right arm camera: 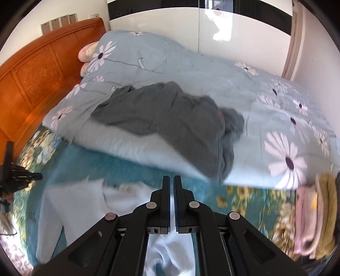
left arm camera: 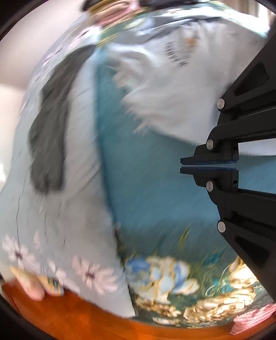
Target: Fold clothes
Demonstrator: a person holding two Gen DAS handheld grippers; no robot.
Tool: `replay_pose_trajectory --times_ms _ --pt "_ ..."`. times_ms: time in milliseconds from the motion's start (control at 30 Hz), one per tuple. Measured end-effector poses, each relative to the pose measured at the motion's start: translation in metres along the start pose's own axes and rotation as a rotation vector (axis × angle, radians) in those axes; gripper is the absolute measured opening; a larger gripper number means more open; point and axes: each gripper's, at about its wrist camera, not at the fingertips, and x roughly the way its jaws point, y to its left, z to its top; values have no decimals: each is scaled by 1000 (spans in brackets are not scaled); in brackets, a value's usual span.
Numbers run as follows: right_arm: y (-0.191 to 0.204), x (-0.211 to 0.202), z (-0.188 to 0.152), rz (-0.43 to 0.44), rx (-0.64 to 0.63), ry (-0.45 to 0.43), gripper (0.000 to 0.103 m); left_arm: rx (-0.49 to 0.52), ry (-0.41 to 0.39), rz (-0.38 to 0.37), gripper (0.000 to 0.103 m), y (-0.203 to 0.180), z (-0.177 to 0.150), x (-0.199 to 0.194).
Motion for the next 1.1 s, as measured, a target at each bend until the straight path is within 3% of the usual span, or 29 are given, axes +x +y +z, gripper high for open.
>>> replay_pose_trajectory --times_ms 167,367,400,467,533,567,667,867,1033,1100 --pt "9 42 3 3 3 91 3 -126 -15 -63 2 22 17 16" --pt "-7 59 -63 63 118 190 3 -137 48 -155 6 7 -41 33" --pt "-12 57 -78 77 153 200 3 -160 57 -161 9 4 -57 33" --pt "-28 49 -105 104 234 209 5 -208 67 -170 38 0 -96 33" --pt "-49 35 -140 113 343 225 9 -262 70 -175 53 -4 -130 32" --pt "-58 30 -155 121 382 238 14 -289 70 -176 53 -5 -148 31" --pt "-75 9 -209 125 473 283 26 -393 88 -158 56 -8 -198 27" --pt "-78 -11 -274 144 528 352 28 -530 71 -88 64 -21 -259 6" --pt "-79 -7 -295 171 589 347 28 -563 94 -54 67 -31 -275 -1" --pt "-79 -7 -296 172 597 336 21 -568 97 -52 67 -35 -280 -4"
